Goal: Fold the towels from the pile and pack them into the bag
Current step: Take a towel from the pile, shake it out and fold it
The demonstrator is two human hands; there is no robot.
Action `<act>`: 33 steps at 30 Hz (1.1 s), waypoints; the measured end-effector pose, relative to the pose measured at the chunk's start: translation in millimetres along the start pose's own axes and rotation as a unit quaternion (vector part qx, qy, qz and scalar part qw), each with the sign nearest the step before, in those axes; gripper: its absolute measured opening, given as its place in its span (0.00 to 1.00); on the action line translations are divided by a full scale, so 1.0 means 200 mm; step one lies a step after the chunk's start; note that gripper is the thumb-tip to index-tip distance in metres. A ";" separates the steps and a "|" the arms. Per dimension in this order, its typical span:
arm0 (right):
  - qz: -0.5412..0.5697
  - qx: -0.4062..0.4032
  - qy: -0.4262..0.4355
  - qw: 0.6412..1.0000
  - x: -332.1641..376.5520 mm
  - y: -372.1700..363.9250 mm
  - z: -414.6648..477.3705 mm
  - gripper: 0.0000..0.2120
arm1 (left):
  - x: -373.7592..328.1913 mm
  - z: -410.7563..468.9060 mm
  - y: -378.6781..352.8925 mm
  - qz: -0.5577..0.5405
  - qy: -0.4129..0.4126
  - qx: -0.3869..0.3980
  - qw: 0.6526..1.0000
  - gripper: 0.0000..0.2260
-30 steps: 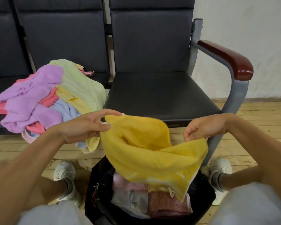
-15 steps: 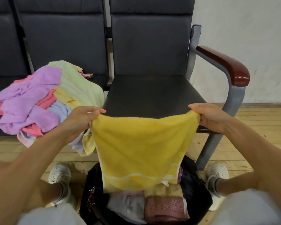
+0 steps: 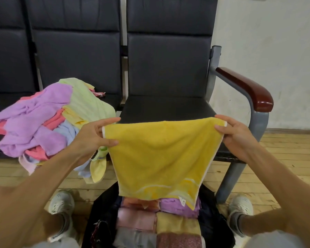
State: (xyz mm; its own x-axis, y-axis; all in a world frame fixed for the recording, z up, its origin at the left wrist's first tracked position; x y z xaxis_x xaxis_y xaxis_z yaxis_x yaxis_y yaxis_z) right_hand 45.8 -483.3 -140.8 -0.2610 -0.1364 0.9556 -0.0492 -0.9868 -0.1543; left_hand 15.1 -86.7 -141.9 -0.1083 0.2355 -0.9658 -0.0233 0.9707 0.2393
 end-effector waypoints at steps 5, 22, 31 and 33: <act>-0.063 -0.051 0.036 0.996 -0.01 0.01 -0.01 0.11 | -0.02 0.00 0.00 0.267 -0.092 -0.126 0.951 0.24; -0.500 0.025 0.171 0.849 -0.05 -0.03 -0.04 0.03 | 0.04 0.03 0.01 0.155 -0.011 -0.137 0.978 0.05; -0.205 -0.063 -0.044 0.976 -0.11 -0.02 -0.01 0.09 | 0.09 0.02 0.02 -0.225 0.106 -0.107 0.963 0.07; -0.148 -0.049 -0.081 0.984 -0.11 -0.03 -0.01 0.10 | 0.09 0.03 0.02 -0.258 0.114 -0.085 0.956 0.10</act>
State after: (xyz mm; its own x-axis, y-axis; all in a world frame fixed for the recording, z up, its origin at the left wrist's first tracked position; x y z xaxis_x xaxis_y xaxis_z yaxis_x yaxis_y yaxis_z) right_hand 49.1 -473.5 -161.2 -0.0653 0.1364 0.9885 -0.1951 -0.9732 0.1214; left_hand 18.6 -78.4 -158.3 -0.2524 -0.3073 -0.9175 -0.2920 0.9282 -0.2305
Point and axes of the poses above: each hand's wrist, its own z-axis towards the middle knuckle, its own y-axis out of the back of the hand, x = y × z, the point moved 4 cm from there along z, towards the middle knuckle, and after that the axes turned 14 degrees about y, right-handed, at the moved point
